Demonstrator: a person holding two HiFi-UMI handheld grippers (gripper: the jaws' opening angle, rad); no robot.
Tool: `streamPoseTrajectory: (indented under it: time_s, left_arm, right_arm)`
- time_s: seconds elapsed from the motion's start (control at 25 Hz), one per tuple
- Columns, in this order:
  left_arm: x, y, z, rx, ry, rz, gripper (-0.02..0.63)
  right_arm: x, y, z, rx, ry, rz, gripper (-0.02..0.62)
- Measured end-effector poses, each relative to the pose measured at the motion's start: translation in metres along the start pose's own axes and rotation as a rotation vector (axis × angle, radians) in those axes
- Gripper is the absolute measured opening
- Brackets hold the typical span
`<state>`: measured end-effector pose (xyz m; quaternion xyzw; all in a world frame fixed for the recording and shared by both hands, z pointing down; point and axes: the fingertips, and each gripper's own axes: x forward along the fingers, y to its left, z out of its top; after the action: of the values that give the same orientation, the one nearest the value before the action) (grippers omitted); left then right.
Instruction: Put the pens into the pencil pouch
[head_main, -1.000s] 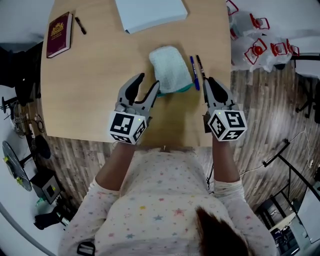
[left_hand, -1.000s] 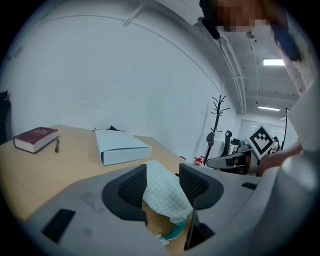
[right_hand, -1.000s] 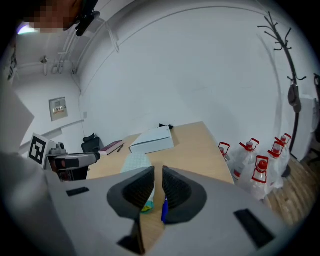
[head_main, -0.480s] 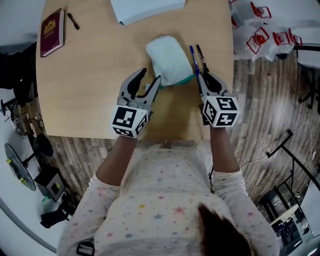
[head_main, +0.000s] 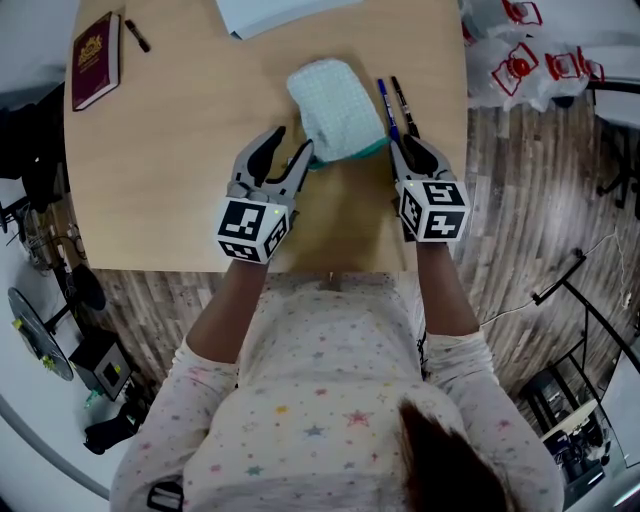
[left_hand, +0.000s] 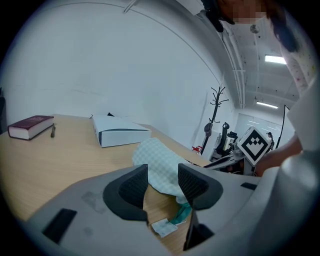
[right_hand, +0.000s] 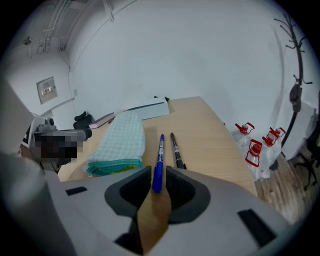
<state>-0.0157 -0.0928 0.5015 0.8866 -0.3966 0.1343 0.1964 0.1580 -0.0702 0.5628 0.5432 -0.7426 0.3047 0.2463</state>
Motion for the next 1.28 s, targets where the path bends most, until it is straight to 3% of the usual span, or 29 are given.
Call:
streamPoseTrajectory:
  time_s: [0.2,0.64,1.28]
  left_arm:
    - [0.000,-0.002,-0.001,0.002,-0.001,-0.014,0.160]
    - [-0.001,-0.006,-0.001,0.008,0.008,-0.022,0.158]
    - [0.001,-0.036,-0.004,0.091,0.055,-0.110,0.160]
  right_arm:
    - [0.005,0.000,-0.005,-0.040,0.044,-0.025,0.090]
    - [0.007,-0.003,-0.010,-0.059,0.105,-0.030,0.059]
    - [-0.023,-0.009,0.012,-0.010,-0.011,0.001,0.057]
